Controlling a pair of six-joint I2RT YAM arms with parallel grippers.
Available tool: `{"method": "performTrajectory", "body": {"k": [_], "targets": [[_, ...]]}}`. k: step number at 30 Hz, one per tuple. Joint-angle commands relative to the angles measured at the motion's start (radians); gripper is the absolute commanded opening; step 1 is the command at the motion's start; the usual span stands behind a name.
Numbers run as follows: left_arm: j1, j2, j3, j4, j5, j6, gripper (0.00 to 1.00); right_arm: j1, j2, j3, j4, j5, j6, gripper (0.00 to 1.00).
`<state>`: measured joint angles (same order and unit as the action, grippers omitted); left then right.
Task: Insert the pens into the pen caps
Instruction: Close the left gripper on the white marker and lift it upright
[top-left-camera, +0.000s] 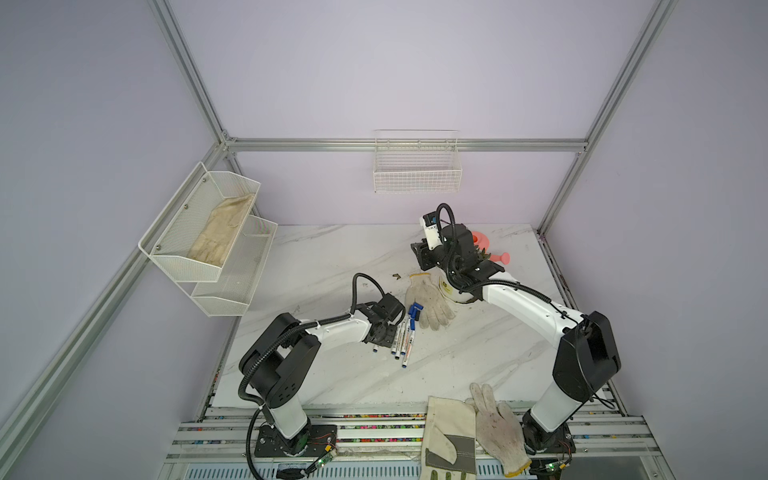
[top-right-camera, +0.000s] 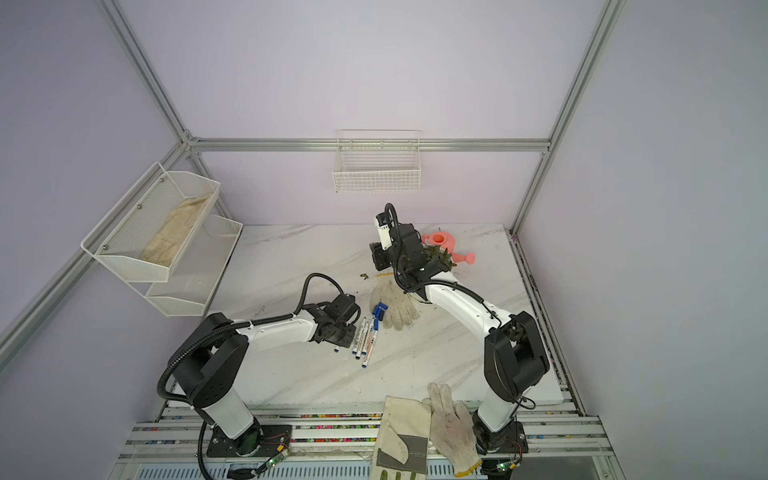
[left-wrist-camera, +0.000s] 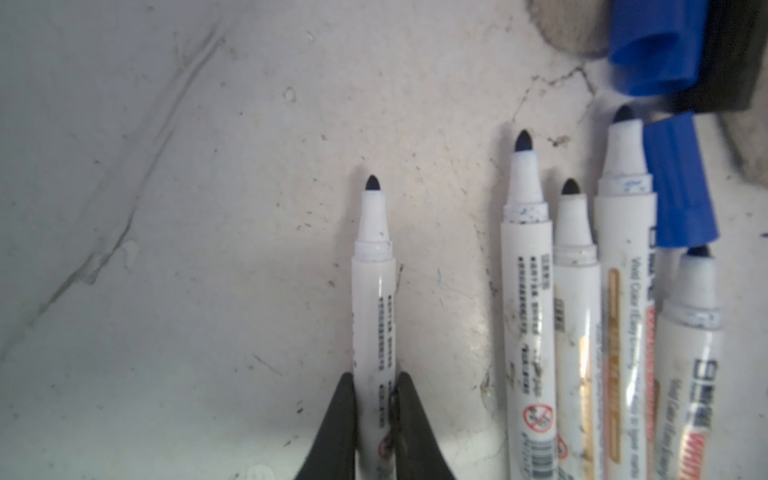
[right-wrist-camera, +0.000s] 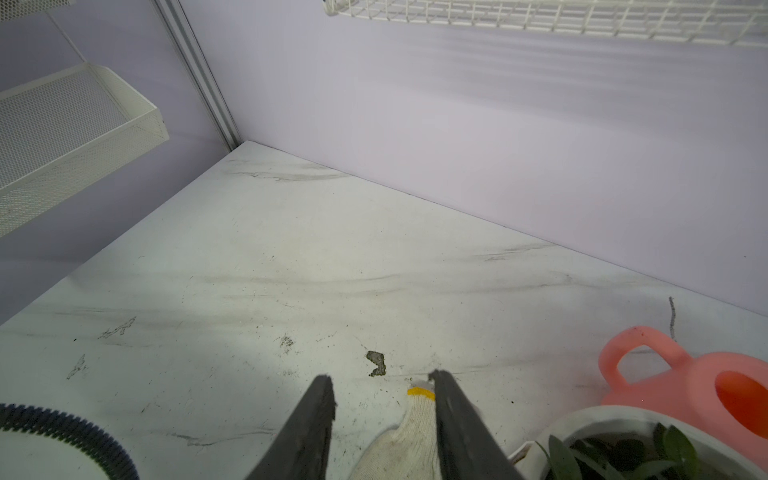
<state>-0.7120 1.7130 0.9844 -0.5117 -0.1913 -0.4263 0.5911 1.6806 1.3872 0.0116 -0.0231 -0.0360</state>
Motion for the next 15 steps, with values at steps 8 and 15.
{"method": "performTrajectory", "body": {"k": [8, 15], "targets": [[0.034, -0.085, 0.083, 0.095, -0.062, -0.06, 0.0, 0.0, -0.027, -0.014, 0.0, -0.034, -0.024, 0.44], [0.132, -0.26, 0.026, 0.498, 0.049, -0.072, 0.0, -0.004, -0.004, 0.05, -0.081, -0.205, 0.006, 0.45]]}}
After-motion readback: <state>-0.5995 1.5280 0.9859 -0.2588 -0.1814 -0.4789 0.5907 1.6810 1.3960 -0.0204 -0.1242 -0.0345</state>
